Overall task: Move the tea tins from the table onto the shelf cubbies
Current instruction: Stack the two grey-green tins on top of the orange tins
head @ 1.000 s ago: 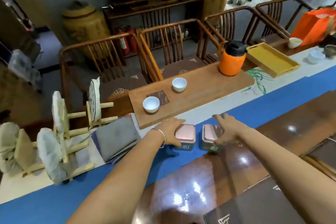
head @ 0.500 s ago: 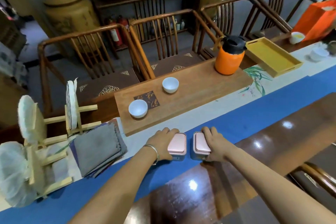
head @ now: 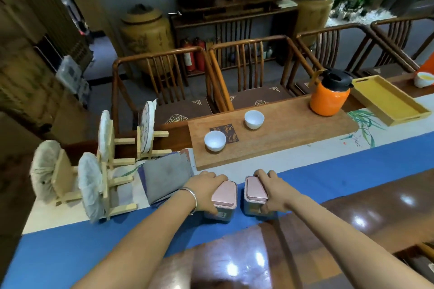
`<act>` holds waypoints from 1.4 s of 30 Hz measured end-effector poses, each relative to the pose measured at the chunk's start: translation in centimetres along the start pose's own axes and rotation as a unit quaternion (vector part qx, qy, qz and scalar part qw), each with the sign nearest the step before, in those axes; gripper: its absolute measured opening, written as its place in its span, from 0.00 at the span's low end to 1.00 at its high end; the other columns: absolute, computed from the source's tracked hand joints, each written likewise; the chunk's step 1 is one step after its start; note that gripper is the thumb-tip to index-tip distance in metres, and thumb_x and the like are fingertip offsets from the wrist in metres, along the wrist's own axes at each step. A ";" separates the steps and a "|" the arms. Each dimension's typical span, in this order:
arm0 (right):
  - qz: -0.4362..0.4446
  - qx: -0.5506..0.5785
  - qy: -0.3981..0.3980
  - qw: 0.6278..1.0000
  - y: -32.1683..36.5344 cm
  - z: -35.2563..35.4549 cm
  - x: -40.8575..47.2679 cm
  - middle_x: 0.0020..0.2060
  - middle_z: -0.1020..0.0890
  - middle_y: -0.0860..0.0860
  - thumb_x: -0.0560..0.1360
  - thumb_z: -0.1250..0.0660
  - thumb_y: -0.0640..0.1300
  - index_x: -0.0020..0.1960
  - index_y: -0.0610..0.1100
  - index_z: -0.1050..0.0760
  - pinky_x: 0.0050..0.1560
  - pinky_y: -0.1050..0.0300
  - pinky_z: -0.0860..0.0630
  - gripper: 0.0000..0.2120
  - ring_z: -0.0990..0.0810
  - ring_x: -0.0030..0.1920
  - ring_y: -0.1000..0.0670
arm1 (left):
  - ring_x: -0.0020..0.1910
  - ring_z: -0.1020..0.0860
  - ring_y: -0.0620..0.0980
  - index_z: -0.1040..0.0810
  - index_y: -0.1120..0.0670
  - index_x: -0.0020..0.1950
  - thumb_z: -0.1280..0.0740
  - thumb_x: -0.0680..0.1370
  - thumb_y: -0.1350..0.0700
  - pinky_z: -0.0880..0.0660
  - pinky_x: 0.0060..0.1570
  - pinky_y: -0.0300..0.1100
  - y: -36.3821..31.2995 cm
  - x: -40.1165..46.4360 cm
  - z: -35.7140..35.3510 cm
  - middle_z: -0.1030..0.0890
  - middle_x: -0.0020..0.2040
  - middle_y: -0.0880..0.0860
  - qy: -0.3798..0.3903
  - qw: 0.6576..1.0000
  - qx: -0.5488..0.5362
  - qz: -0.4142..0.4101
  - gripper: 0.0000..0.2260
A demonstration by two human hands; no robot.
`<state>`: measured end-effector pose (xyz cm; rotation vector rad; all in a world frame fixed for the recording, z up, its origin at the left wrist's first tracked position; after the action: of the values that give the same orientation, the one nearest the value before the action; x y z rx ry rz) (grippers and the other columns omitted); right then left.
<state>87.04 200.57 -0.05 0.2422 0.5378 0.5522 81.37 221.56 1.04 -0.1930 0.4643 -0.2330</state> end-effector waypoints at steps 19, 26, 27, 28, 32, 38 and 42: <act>0.395 -0.097 0.024 0.913 50.8 -4.6 -6.0 0.62 0.28 0.47 0.58 0.24 0.59 0.71 0.50 0.43 0.61 0.50 0.29 0.48 0.28 0.60 0.47 | 0.61 0.26 0.51 0.36 0.45 0.71 0.26 0.60 0.33 0.28 0.59 0.46 16.6 -53.3 -1.8 0.24 0.62 0.50 -0.326 0.860 -0.180 0.347 0.44; 0.521 0.020 0.090 0.849 75.2 -11.1 -16.2 0.50 0.24 0.52 0.57 0.21 0.58 0.57 0.55 0.41 0.39 0.61 0.25 0.38 0.23 0.46 0.55 | 0.59 0.26 0.47 0.35 0.41 0.65 0.22 0.58 0.36 0.26 0.60 0.48 16.4 -82.1 -6.1 0.26 0.61 0.45 -0.497 0.670 -0.290 0.469 0.40; 0.545 0.017 0.095 0.833 78.6 -11.5 -18.1 0.50 0.25 0.53 0.57 0.21 0.60 0.58 0.56 0.41 0.37 0.62 0.27 0.38 0.24 0.45 0.56 | 0.58 0.26 0.48 0.34 0.42 0.64 0.22 0.59 0.38 0.26 0.60 0.48 15.8 -85.7 -6.4 0.26 0.60 0.46 -0.512 0.651 -0.293 0.478 0.38; 0.570 0.012 0.099 0.816 81.8 -12.0 -20.1 0.50 0.25 0.55 0.57 0.22 0.63 0.58 0.57 0.41 0.37 0.63 0.29 0.39 0.25 0.45 0.57 | 0.57 0.25 0.48 0.34 0.42 0.63 0.21 0.60 0.40 0.26 0.59 0.46 15.1 -89.3 -6.8 0.26 0.60 0.47 -0.525 0.632 -0.289 0.492 0.36; 0.654 -0.001 0.118 0.747 93.4 -13.8 -27.9 0.54 0.28 0.57 0.56 0.24 0.67 0.62 0.58 0.42 0.44 0.62 0.28 0.42 0.26 0.51 0.55 | 0.54 0.23 0.48 0.32 0.42 0.61 0.20 0.58 0.41 0.25 0.53 0.42 11.8 -102.0 -8.4 0.24 0.56 0.47 -0.593 0.527 -0.262 0.549 0.36; 0.733 0.048 0.169 0.657 107.5 -15.0 -37.0 0.55 0.26 0.57 0.59 0.21 0.60 0.65 0.53 0.38 0.46 0.62 0.28 0.42 0.25 0.52 0.58 | 0.52 0.21 0.51 0.28 0.39 0.53 0.21 0.54 0.39 0.22 0.52 0.47 8.6 -116.2 -8.4 0.21 0.54 0.50 -0.665 0.431 -0.210 0.573 0.30; 0.765 0.100 0.204 0.603 116.1 -15.9 -41.2 0.56 0.25 0.52 0.59 0.19 0.54 0.62 0.51 0.35 0.51 0.56 0.24 0.38 0.23 0.55 0.52 | 0.49 0.19 0.51 0.22 0.43 0.52 0.20 0.62 0.46 0.21 0.47 0.42 8.4 -123.8 -7.0 0.19 0.51 0.51 -0.709 0.378 -0.167 0.572 0.22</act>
<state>-1.44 275.04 45.40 0.8251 0.7543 2.3107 -27.93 261.45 44.82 -0.3435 -1.2211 1.4328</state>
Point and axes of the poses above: each hand's wrist, its own x-axis towards the middle knuckle, its own z-axis out of the back of the hand, y = z × x, the point moved 4 cm from there along x, towards the middle knuckle
